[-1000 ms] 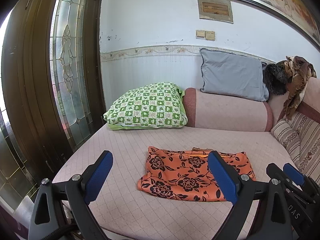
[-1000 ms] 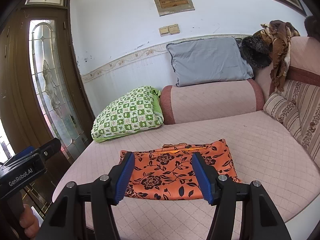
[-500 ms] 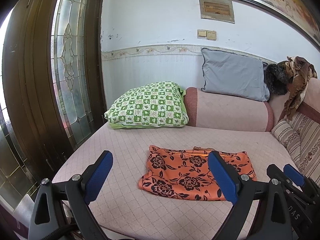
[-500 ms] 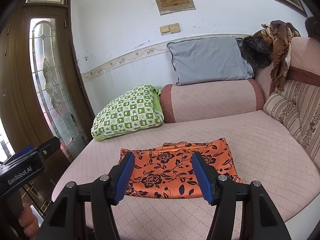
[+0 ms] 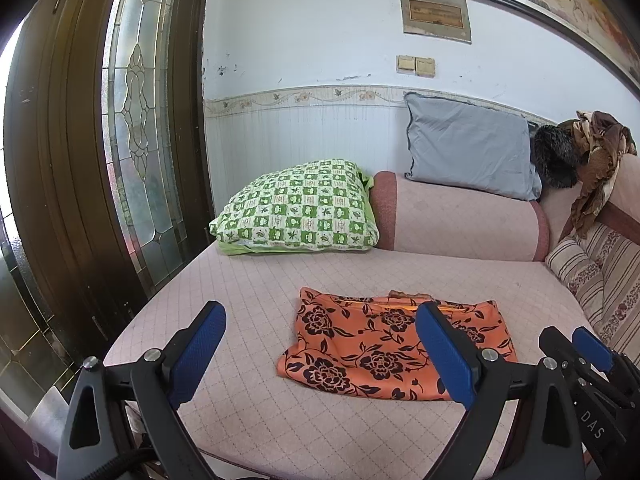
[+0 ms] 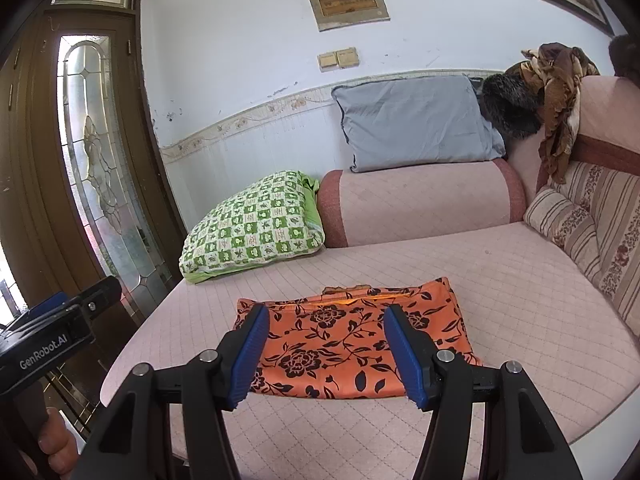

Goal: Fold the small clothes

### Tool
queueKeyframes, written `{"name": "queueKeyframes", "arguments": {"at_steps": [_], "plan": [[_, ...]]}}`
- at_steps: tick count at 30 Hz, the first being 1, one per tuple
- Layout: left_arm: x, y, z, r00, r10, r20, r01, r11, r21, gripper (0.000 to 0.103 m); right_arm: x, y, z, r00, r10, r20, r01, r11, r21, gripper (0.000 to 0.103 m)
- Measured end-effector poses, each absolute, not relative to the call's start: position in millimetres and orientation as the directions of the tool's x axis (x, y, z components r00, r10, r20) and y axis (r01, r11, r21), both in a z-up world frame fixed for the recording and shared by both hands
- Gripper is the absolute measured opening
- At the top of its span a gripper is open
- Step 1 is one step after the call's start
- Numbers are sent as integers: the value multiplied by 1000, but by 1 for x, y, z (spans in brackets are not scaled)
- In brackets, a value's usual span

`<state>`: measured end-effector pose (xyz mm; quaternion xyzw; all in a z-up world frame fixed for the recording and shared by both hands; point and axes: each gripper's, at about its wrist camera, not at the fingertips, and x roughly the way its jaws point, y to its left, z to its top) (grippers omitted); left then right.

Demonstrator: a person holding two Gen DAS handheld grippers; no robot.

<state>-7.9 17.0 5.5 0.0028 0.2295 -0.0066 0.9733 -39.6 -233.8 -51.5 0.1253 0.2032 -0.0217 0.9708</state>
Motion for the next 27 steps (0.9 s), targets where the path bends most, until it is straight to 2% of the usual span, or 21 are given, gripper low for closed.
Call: {"name": "queueKeyframes", "arguments": {"at_steps": [27], "plan": [[4, 22, -5, 880, 6, -476, -3, 1000, 7, 96, -28, -232, -57, 903, 18, -428, 93, 967, 236, 63]]}}
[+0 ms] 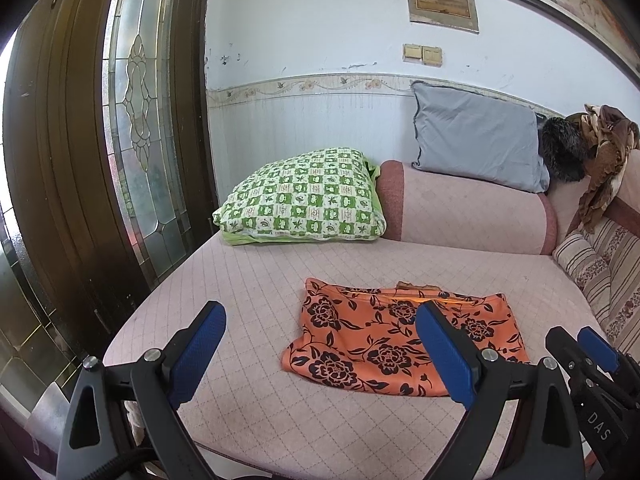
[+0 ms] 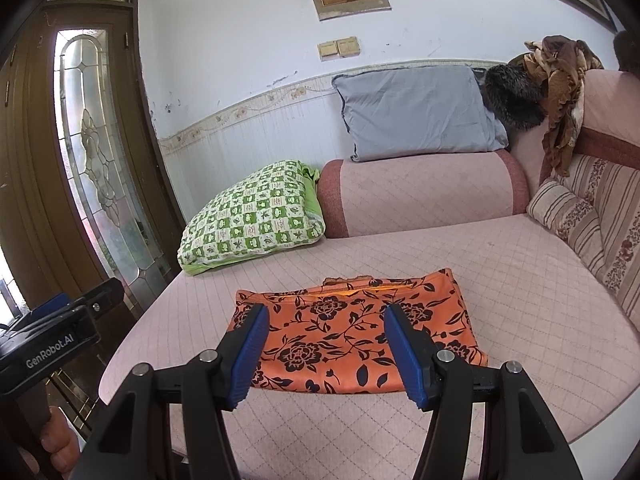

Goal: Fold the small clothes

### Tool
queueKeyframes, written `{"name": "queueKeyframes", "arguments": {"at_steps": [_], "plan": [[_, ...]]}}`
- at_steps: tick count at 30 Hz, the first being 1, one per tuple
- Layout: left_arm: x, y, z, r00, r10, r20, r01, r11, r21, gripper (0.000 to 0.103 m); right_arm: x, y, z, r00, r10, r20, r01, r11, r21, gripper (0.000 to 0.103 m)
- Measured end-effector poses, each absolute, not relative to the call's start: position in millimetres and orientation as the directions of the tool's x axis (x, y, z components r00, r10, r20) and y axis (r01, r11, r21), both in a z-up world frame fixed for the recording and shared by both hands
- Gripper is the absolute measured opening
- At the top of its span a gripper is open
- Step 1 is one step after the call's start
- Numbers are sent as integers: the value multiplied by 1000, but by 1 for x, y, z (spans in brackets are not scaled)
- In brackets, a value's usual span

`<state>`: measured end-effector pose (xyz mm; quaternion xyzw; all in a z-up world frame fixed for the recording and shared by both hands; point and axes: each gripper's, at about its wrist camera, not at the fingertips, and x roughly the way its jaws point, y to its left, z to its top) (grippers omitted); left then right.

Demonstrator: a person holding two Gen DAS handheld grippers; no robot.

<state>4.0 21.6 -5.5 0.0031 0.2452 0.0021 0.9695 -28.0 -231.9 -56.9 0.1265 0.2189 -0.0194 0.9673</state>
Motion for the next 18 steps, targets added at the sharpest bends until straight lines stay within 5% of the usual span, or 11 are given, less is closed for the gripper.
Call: {"name": "queueKeyframes", "arguments": {"at_steps": [18], "plan": [[3, 23, -2, 884, 4, -468, 0, 1000, 8, 96, -31, -235, -55, 909, 9, -416, 99, 966, 237, 63]]}}
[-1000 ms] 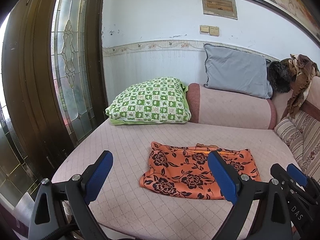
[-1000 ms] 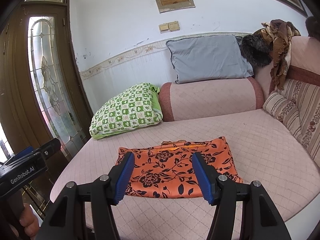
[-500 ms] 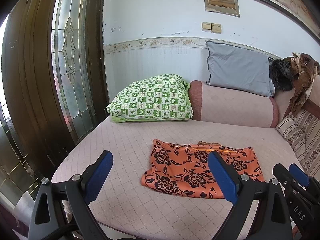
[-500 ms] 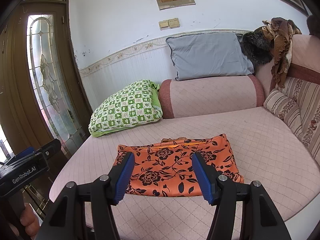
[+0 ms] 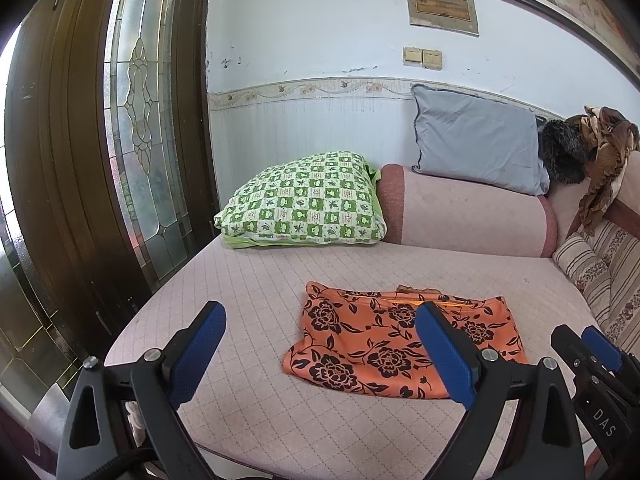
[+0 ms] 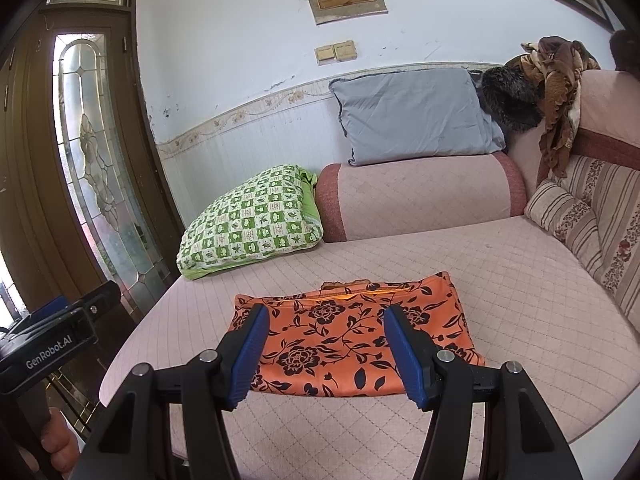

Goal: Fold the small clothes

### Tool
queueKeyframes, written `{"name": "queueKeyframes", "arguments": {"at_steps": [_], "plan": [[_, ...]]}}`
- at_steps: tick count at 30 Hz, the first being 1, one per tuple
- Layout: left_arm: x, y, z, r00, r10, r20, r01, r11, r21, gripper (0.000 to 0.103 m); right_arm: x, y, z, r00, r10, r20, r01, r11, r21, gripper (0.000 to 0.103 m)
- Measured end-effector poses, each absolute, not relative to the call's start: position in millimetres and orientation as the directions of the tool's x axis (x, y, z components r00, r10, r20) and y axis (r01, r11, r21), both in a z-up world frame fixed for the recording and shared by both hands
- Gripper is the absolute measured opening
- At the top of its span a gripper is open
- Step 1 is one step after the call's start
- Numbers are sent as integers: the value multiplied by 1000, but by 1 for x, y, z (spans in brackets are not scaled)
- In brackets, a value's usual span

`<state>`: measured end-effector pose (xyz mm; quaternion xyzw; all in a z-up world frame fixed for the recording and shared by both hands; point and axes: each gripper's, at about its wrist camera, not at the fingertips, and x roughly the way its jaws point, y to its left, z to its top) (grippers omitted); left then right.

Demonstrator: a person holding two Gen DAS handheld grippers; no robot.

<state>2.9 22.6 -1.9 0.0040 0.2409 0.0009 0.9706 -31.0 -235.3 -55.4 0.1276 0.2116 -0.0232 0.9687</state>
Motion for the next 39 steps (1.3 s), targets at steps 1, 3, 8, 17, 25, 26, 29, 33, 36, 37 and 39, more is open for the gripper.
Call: {"name": "queueKeyframes", "arguments": {"at_steps": [1, 3, 8, 17, 25, 26, 29, 33, 36, 37, 39], "plan": [[3, 22, -2, 884, 4, -468, 1, 1000, 10, 96, -31, -235, -56, 909, 9, -416, 100, 966, 238, 63], [3, 21, -2, 884, 3, -468, 3, 1000, 12, 96, -32, -236, -56, 909, 8, -416, 102, 965, 241, 63], [3, 18, -2, 884, -1, -468, 9, 1000, 15, 96, -33, -238, -56, 910, 3, -414, 108, 963, 245, 63], [5, 19, -6, 879, 0, -476, 11, 1000, 19, 96, -32, -239, -59, 907, 1, -421, 115, 961, 251, 63], [10, 19, -11, 871, 0, -492, 10, 1000, 19, 96, -30, -239, -59, 904, -1, -427, 121, 959, 254, 63], [10, 20, -11, 871, 5, -492, 6, 1000, 21, 96, -30, -239, -59, 904, -2, -427, 121, 960, 254, 63], [11, 22, -11, 870, 3, -493, 5, 1000, 15, 96, -29, -239, -60, 903, -1, -430, 120, 961, 250, 63], [11, 23, -11, 870, 7, -493, 0, 1000, 14, 96, -30, -238, -59, 905, -5, -425, 121, 962, 246, 63], [11, 24, -10, 870, 11, -493, -4, 1000, 15, 96, -29, -237, -60, 905, -6, -425, 123, 961, 247, 63], [11, 24, -10, 870, 9, -493, -3, 1000, 14, 96, -29, -237, -60, 905, -6, -426, 122, 961, 247, 63], [10, 24, -10, 872, 15, -490, -8, 1000, 15, 96, -29, -237, -59, 904, -4, -428, 122, 961, 247, 63]]}}
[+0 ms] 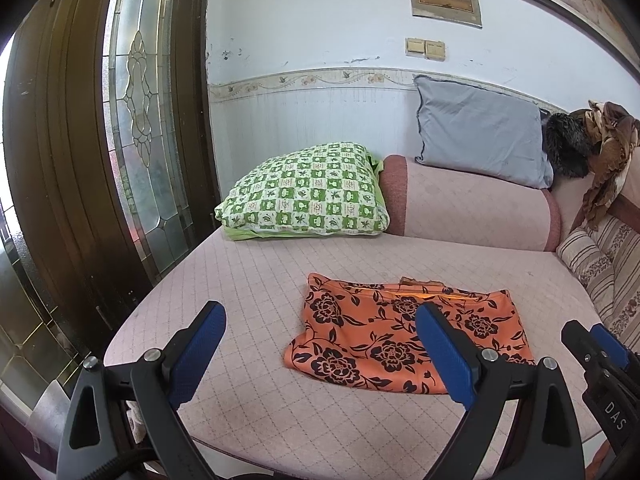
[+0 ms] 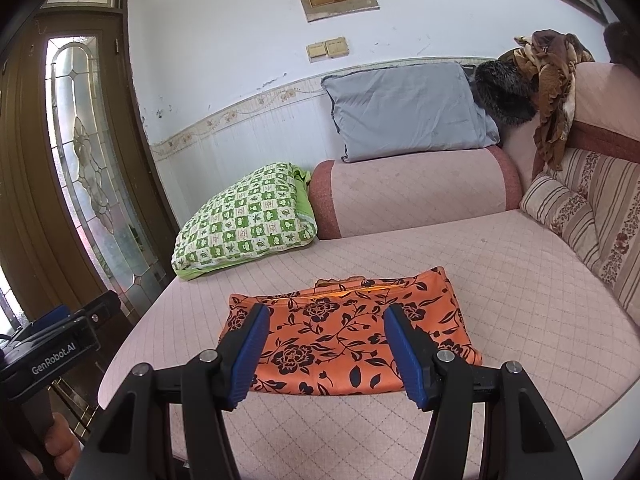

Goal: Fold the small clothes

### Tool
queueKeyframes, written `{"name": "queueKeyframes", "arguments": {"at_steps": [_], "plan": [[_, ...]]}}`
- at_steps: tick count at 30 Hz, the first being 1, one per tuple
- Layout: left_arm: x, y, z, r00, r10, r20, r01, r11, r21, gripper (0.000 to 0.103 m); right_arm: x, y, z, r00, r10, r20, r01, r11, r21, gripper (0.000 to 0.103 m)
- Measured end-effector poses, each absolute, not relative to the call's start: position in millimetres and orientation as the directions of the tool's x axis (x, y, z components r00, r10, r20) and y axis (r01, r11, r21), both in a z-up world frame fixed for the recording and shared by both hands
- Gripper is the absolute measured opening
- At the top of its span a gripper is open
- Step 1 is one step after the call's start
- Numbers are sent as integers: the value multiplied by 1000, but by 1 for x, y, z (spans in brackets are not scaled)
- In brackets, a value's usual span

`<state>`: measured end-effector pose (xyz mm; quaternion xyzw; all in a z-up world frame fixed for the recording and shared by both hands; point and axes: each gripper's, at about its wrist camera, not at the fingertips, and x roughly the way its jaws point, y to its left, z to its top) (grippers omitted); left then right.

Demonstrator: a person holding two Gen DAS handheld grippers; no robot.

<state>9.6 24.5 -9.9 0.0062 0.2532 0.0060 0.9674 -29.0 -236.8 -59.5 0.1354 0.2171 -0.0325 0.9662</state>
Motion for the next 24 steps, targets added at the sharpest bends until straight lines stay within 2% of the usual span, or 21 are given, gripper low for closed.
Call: {"name": "queueKeyframes", "arguments": {"at_steps": [24], "plan": [[13, 22, -10, 872, 14, -490, -4, 1000, 21, 96, -26, -236, -59, 900, -16, -436, 136, 960, 245, 63]]}}
